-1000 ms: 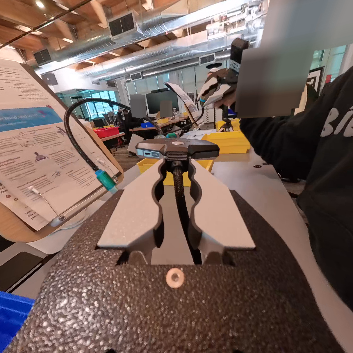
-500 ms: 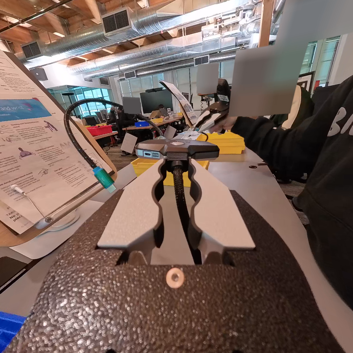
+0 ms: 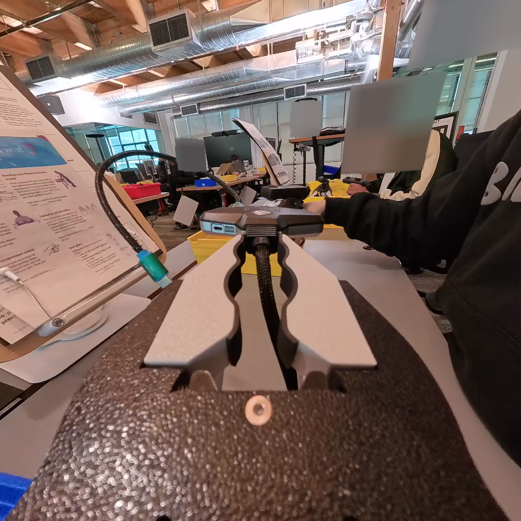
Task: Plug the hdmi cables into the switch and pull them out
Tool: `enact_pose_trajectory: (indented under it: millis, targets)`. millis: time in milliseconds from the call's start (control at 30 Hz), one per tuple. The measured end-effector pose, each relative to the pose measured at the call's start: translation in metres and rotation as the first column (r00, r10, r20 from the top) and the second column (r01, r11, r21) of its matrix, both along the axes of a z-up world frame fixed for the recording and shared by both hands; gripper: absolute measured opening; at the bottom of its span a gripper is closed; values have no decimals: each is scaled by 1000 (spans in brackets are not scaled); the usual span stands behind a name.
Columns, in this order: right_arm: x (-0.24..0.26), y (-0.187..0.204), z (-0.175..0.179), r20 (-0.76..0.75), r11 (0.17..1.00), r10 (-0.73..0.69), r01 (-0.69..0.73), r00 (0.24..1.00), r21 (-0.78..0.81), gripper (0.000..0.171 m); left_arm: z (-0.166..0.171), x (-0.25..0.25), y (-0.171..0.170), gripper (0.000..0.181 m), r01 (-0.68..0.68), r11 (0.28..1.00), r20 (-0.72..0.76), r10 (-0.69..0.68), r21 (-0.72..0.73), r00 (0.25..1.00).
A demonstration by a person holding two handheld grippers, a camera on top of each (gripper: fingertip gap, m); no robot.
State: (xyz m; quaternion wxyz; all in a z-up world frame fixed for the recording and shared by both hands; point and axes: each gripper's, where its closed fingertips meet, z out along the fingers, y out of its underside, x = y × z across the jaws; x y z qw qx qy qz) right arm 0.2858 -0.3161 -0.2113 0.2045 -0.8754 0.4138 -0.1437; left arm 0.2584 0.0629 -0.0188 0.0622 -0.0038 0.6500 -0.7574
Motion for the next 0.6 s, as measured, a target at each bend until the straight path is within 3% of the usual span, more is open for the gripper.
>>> enact_pose_trajectory:
  millis: [100,233,300,400,600]
  targets:
    - [-2,-5,24,55,998,-28,25,998,64,90,-1,-2,1,20,2,1000,2,-2,4,1000]
    - [-2,-3,86,238,976,-81,28,968,216,106,-3,-1,3,20,2,1000,1,-2,5,1000]
    - [-5,9,108,292,966,-71,-7,954,260,106,-3,1,2,20,4,1000,-3,-4,5,1000]
    - [-16,57,136,397,951,54,-169,916,260,104,-5,2,-3,20,16,1000,-4,-16,18,1000]
    - [-32,183,195,656,852,250,-484,712,201,75,-15,-2,-21,19,61,994,-10,-60,95,998]
